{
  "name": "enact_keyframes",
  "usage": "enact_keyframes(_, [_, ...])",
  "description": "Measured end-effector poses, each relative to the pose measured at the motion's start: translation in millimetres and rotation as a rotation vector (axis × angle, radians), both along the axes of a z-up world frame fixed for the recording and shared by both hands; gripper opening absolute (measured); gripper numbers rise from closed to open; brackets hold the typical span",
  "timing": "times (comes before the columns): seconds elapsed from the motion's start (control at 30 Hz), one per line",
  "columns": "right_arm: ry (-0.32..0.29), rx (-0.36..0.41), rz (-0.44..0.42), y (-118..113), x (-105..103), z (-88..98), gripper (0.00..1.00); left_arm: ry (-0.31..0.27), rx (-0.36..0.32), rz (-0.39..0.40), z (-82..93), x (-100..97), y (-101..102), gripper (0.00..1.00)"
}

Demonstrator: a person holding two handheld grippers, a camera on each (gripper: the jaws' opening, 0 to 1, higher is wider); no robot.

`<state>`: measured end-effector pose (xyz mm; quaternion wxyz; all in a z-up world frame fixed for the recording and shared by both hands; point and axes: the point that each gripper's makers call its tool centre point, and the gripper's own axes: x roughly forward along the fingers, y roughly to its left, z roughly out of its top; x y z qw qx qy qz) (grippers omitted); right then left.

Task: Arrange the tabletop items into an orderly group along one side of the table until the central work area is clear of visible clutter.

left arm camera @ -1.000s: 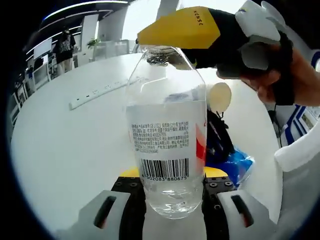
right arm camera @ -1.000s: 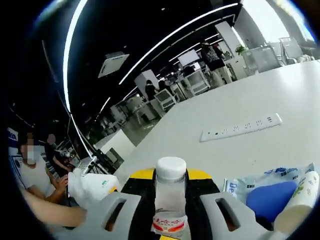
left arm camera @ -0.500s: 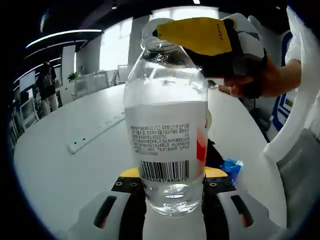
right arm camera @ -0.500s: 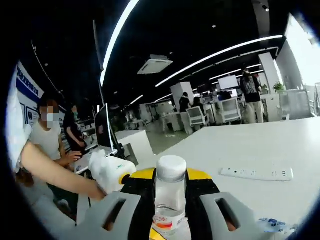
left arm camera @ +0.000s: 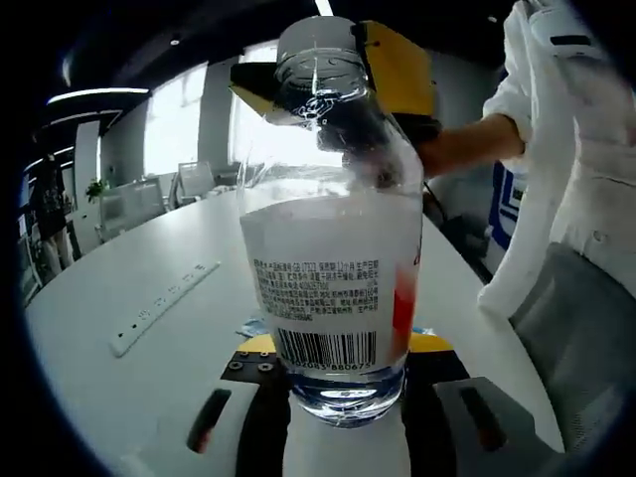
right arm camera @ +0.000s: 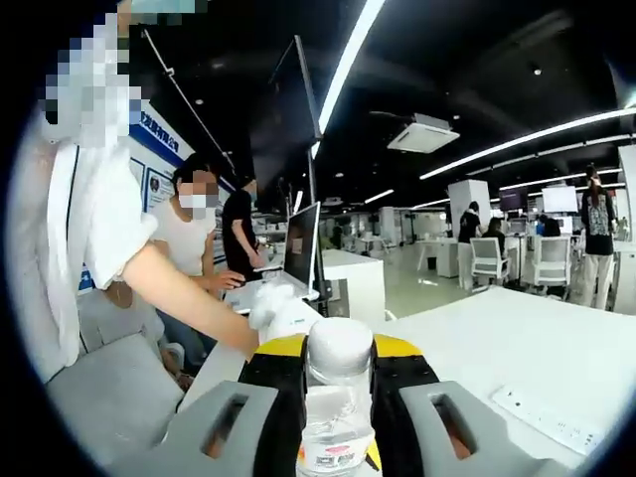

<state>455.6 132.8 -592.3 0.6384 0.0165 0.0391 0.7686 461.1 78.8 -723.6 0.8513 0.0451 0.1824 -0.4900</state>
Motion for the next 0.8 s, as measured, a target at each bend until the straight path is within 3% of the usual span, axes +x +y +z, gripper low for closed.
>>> enact_keyframes(0.27, [0.003,-0.002,-0.004,6.6,7.3,-5.0,0.19,0.006,0.048,0.023,-6.7,11.2,13.4,0.4])
enact_keyframes(0.57, [-0.03,-0.033,-0.034,26.6,22.7,-24.4,0.19,0.008,0.125,0.075,-29.4,35.4,32.8,0.4])
enact_keyframes(0.8, [-0.009,-0.033,-0.127,33.9,40.9,-41.5,0.19,0.008,0.184,0.14,-46.2,49.5,49.0,0.4])
